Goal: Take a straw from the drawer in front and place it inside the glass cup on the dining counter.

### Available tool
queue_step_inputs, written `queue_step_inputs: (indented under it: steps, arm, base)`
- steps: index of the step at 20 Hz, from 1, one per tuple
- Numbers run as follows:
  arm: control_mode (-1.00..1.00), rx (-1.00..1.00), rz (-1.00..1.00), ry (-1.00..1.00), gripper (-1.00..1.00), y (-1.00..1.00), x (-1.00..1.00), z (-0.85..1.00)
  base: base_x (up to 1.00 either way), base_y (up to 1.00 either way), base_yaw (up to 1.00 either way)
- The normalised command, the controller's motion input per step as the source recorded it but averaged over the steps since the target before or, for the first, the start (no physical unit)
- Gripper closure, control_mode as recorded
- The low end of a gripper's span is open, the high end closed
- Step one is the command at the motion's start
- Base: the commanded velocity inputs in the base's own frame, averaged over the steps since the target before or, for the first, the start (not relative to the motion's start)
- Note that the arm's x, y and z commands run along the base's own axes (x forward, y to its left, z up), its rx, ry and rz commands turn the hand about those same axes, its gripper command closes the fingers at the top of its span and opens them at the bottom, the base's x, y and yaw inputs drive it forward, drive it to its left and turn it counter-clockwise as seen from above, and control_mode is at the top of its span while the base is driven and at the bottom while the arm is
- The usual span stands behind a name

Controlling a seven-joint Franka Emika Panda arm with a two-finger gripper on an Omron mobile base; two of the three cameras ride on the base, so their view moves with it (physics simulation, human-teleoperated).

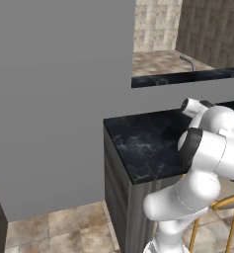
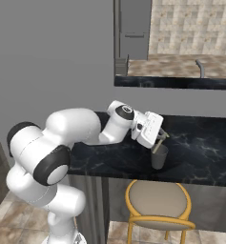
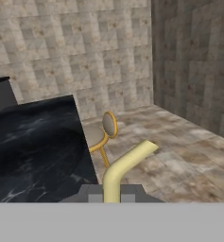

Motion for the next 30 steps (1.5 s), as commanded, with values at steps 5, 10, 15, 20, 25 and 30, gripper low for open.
queue_step_inputs:
  steps: [5,10,15,20,25,30]
  arm:
    - [-1.0,0.0,0.0,0.0,1.0,-0.1,0.03,0.0]
    - [-1.0,0.0,0.0,0.0,1.0,-0.22,0.05,0.0]
    - [-1.0,0.0,0.0,0.0,1.0,-0.21,0.04,0.0]
    - [-1.0,0.0,0.0,0.0,1.0,-0.06,0.03,0.0]
    - [-1.0,0.0,0.0,0.0,1.0,0.0,0.01,0.0]
    - [-1.0,0.0,0.0,0.0,1.0,0.0,0.01,-0.06]
  base:
    - [0.0,0.0,0.0]
    - [0.0,0.0,0.0]
    - [0.0,0.0,0.0]
    - [0.0,0.0,0.0]
    - [0.0,0.0,0.0]
    - [0.0,0.0,0.0]
